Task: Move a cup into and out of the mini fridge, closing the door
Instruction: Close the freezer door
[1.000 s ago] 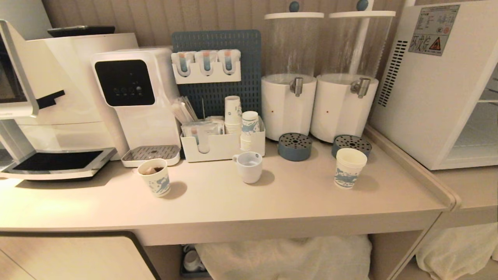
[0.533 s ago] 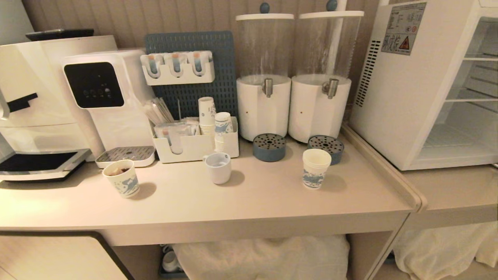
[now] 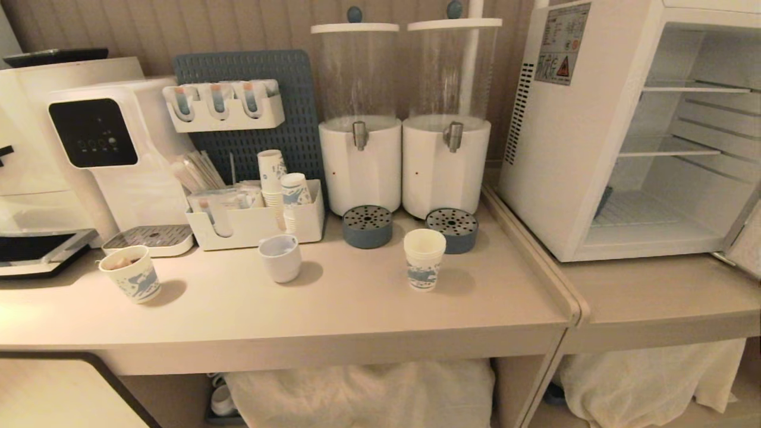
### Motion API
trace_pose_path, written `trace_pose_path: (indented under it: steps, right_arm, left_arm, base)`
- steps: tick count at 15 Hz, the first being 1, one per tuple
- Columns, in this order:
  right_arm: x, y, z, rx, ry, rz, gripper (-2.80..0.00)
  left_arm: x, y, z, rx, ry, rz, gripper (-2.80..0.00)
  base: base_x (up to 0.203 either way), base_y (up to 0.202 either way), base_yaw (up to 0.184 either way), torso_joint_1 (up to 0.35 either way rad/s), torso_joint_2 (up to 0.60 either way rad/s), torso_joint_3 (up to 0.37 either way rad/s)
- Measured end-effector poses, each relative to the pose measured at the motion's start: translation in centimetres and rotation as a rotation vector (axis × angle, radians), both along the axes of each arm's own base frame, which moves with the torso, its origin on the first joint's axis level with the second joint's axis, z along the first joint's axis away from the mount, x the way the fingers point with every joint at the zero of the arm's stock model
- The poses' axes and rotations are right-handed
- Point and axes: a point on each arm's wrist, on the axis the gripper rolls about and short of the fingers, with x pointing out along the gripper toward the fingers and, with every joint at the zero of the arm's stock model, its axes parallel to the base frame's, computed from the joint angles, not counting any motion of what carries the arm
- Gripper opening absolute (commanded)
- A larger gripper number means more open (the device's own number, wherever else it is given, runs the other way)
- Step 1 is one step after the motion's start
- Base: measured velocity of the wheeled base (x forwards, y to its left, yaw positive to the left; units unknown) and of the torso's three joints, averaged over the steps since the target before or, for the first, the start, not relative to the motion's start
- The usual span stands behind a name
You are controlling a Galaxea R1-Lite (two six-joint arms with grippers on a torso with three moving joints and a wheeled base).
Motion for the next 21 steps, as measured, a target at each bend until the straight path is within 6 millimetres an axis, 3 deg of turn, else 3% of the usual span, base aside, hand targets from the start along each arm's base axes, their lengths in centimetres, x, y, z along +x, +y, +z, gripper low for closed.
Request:
trace_pose_path:
  steps: [12,21]
  right_arm:
    - [0.0,0.0,0.0,0.0,0.0,0.0,-2.8]
    - [-0.01,0.0,0.0,0.0,-0.001,-0.001,-2.8]
  left_arm:
    - [0.0,0.0,0.03,-0.006,-0.003,0.004,-2.8]
    - [0.0,0.0,0.02,-0.004,-0.001,0.002,-2.8]
  base:
    - [0.0,-0.183,0.0,0.003,0.0,0.002]
    - [0.0,-0.007,0.0,0.001,0.0,0.0]
